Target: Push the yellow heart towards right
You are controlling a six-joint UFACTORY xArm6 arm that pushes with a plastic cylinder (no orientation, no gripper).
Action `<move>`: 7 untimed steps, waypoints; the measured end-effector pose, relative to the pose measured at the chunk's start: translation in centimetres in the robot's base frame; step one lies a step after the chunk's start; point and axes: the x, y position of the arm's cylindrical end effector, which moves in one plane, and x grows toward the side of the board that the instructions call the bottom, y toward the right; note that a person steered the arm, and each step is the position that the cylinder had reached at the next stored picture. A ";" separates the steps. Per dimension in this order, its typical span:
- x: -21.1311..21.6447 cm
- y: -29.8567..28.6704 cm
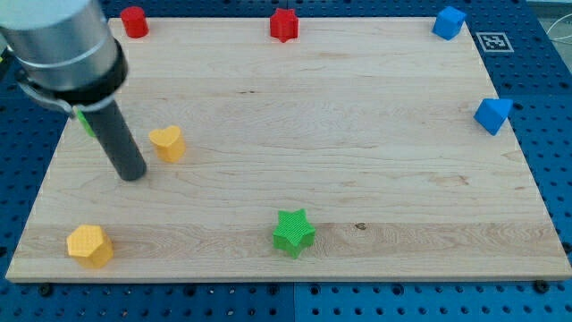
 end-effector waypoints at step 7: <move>-4.9 13.8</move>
